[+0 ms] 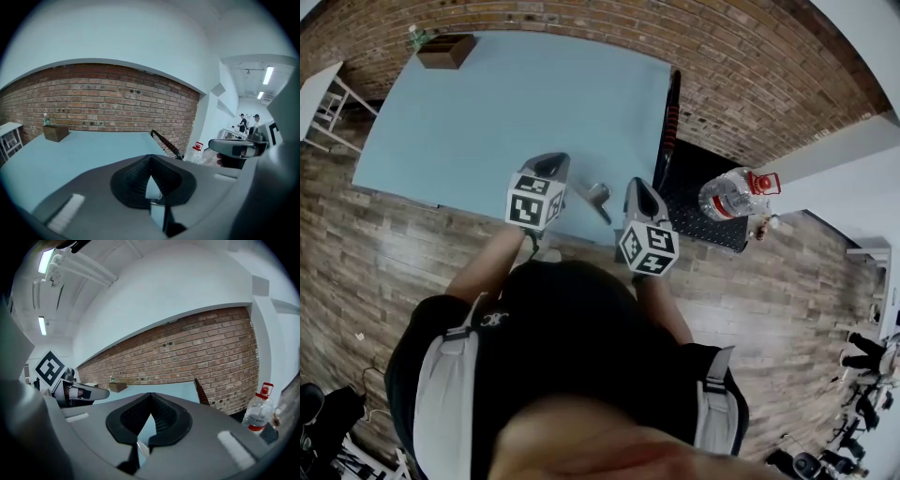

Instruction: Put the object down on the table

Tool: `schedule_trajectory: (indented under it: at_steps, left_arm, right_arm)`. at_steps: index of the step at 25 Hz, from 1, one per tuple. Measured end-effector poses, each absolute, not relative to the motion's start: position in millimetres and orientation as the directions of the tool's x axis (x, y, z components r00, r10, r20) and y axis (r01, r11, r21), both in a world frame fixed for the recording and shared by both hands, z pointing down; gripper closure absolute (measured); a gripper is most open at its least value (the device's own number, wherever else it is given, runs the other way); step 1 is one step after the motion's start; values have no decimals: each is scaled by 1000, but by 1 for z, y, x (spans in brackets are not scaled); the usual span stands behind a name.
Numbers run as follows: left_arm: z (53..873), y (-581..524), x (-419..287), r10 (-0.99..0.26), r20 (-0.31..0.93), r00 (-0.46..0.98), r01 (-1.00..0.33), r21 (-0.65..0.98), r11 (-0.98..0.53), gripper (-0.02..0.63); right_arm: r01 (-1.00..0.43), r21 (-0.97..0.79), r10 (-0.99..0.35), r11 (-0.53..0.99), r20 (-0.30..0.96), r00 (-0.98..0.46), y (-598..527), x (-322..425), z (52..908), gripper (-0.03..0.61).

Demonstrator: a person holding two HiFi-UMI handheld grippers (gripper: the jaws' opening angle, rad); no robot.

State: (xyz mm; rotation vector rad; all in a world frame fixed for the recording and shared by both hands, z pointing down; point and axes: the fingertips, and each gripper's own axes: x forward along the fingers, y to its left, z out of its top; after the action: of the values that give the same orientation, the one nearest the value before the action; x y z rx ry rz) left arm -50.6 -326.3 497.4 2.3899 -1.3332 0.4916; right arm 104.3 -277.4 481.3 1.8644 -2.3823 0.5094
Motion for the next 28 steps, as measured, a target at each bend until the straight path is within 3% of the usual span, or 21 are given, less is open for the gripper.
schedule_trajectory:
  at_steps: [19,28]
  left_arm:
    - [515,-338,-46,-690,512,511,-840,129,-527,614]
    - [565,-337,-30,-559,658,505,-761,34,-647,606]
  right_arm:
    - [-958,-208,-922,199,290,-255,-284,97,488,565]
    - [-971,-202,-924,125,333,-188,-273,110,494,565]
